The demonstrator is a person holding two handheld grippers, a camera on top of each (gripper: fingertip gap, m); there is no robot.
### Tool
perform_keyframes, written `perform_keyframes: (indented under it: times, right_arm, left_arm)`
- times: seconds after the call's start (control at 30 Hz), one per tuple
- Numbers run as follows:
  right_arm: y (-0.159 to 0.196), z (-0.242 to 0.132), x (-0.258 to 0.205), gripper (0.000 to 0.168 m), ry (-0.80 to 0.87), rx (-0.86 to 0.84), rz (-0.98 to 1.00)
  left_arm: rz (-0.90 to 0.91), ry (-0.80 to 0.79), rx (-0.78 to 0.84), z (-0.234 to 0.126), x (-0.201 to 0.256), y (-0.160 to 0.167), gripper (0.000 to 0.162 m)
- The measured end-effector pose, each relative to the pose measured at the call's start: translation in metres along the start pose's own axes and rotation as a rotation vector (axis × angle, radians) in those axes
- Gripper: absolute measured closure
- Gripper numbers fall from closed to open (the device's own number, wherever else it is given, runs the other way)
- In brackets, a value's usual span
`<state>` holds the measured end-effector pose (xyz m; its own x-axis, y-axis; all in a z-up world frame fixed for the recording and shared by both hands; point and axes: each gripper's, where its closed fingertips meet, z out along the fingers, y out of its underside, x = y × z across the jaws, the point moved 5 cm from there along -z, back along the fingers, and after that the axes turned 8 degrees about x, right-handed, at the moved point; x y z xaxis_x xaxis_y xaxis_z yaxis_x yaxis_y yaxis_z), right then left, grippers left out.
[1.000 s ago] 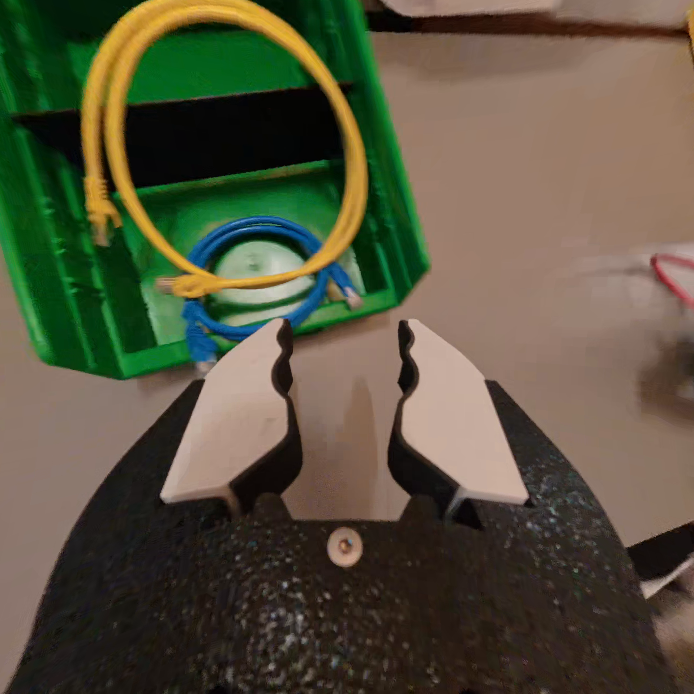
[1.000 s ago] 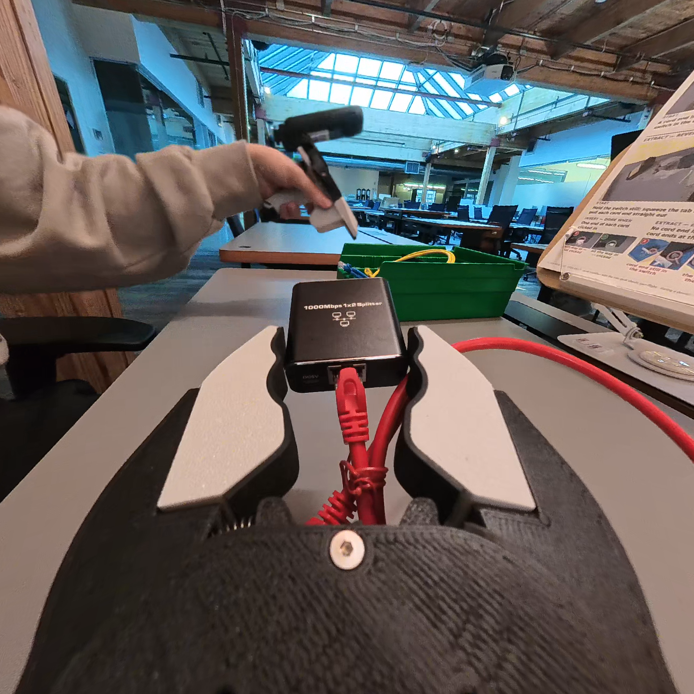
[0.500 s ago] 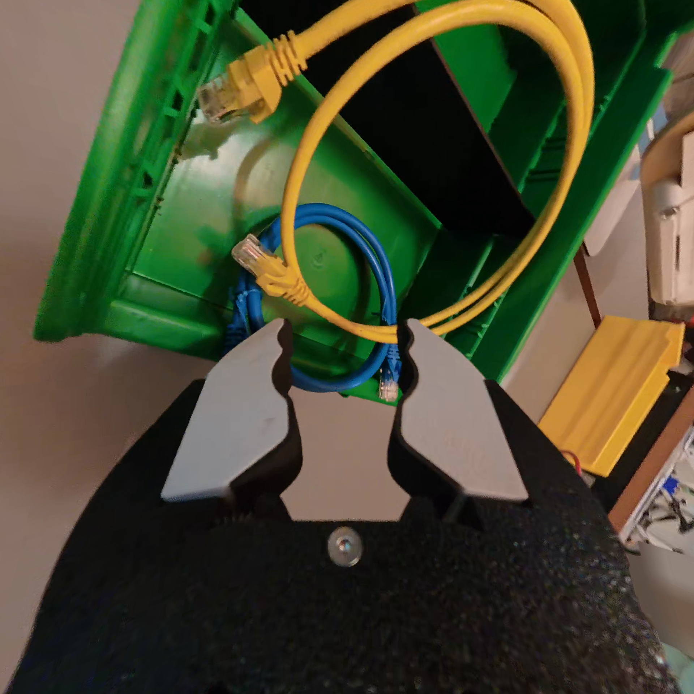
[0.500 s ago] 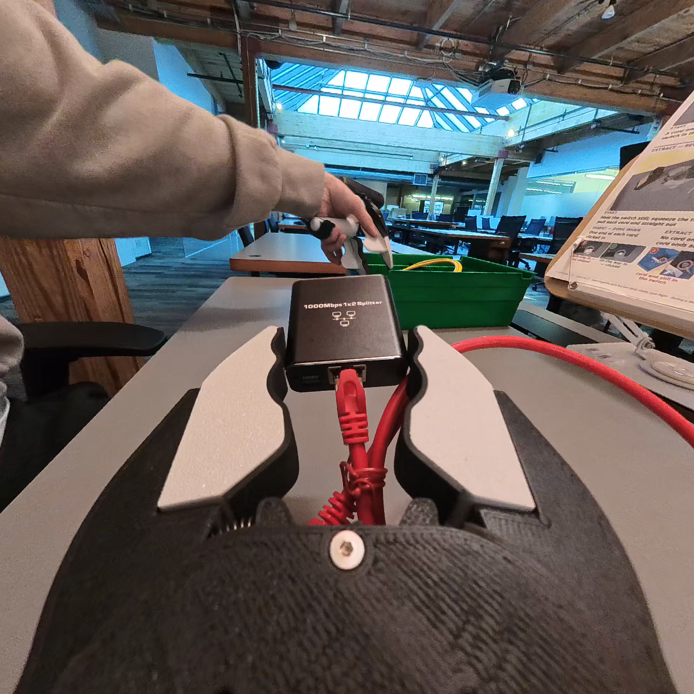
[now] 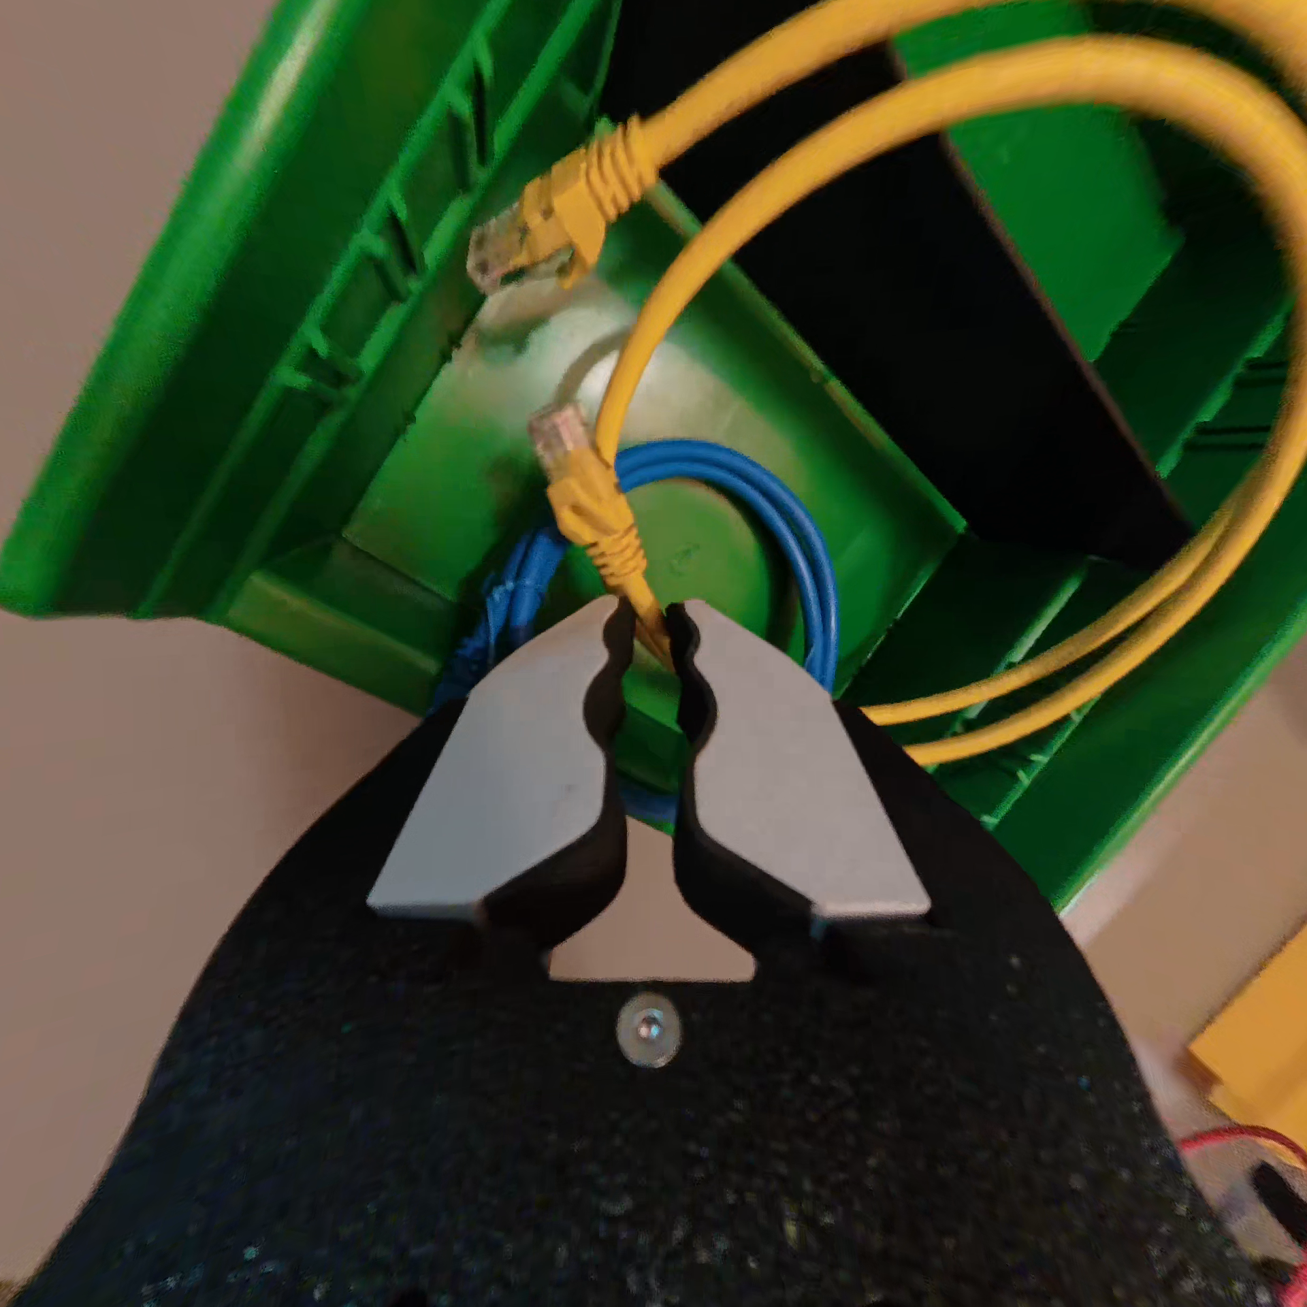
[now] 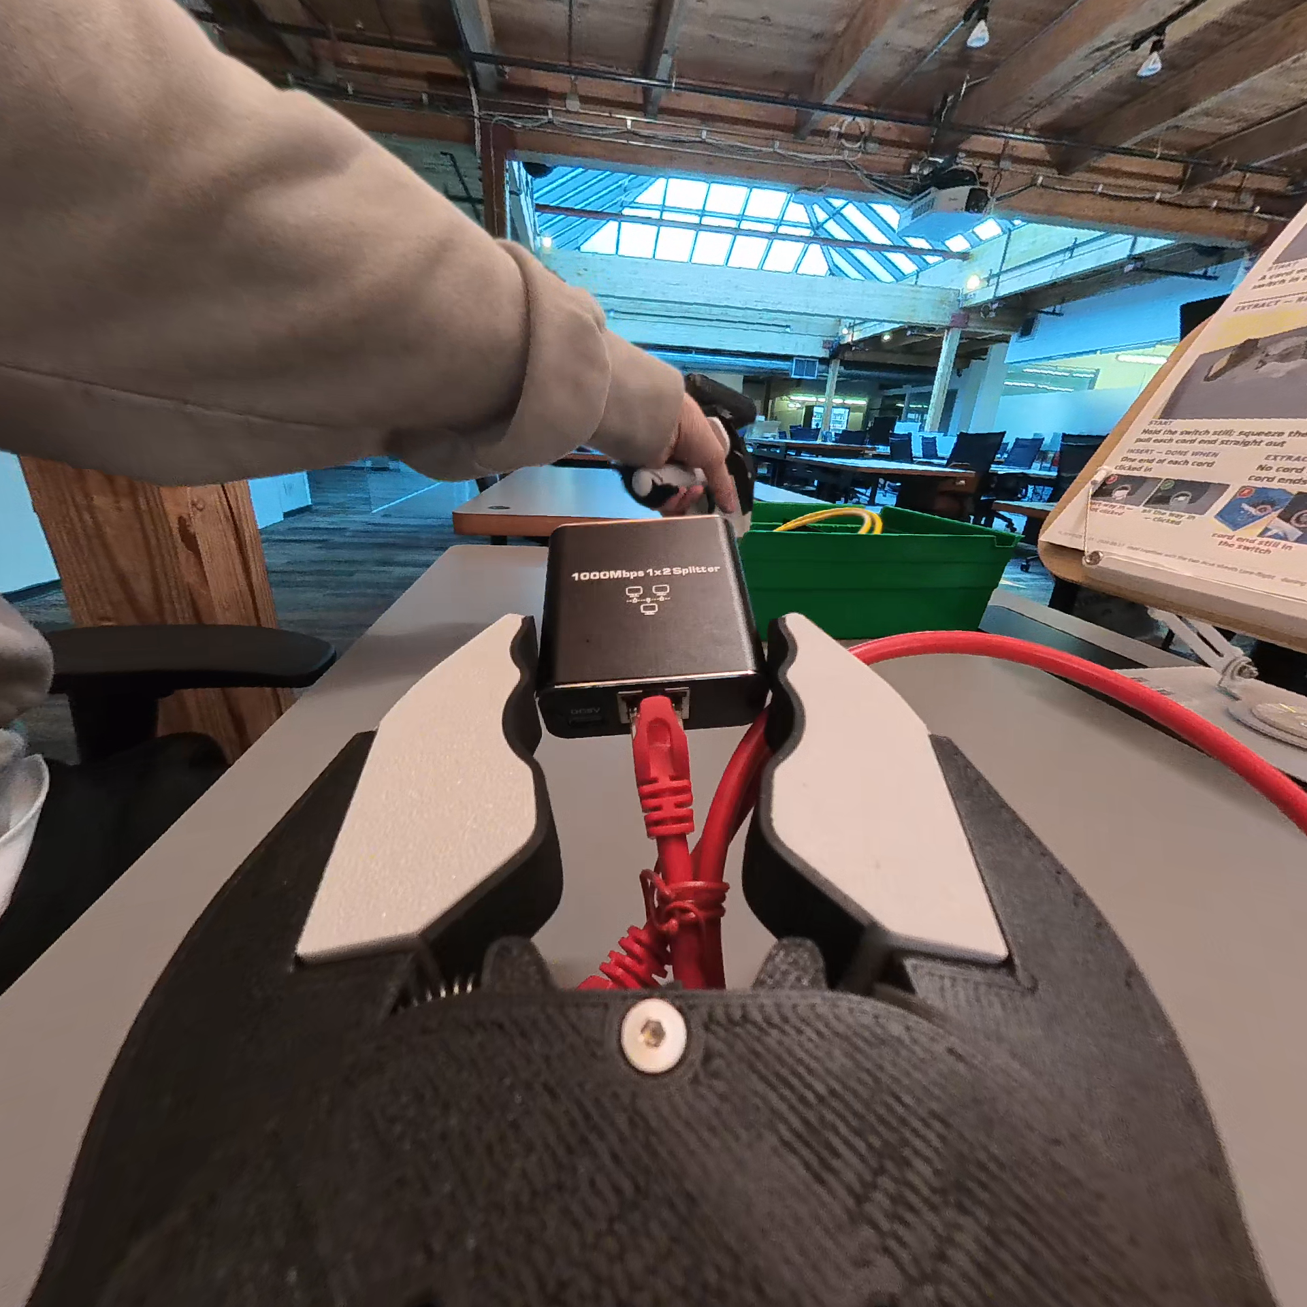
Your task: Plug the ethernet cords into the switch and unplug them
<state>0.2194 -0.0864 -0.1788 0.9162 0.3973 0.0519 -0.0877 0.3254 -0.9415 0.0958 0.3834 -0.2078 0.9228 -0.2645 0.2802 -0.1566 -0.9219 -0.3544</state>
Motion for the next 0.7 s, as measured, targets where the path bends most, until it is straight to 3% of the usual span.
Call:
perform_keyframes:
  times: [0.13, 0.27, 0.37, 0.5, 0.6, 0.7]
  right_arm:
    - [0.000, 0.000, -0.001, 0.105, -0.003, 0.003, -0.010]
    - [-0.001, -0.002, 0.000, 0.105, 0.003, 0.017, -0.004]
    - [-0.002, -0.002, 0.000, 0.105, 0.005, 0.021, -0.001]
    - [-0.002, -0.002, 0.001, 0.105, 0.008, 0.020, 0.001]
    - [-0.002, -0.003, 0.002, 0.105, 0.012, 0.024, 0.005]
    - [-0.003, -0.004, 0.002, 0.105, 0.013, 0.038, 0.013]
  left_arm:
    - [0.267, 0.032, 0.130, -0.019, 0.008, -0.020, 0.156]
    - [0.657, 0.097, 0.297, -0.076, 0.034, -0.047, 0.156]
    - [0.900, 0.205, 0.473, -0.147, 0.062, -0.061, 0.156]
    - [1.181, 0.262, 0.747, -0.271, 0.093, -0.058, 0.157]
    - [1.324, 0.352, 0.952, -0.370, 0.110, -0.038, 0.157]
    - [1.497, 0.424, 0.967, -0.430, 0.117, -0.007, 0.157]
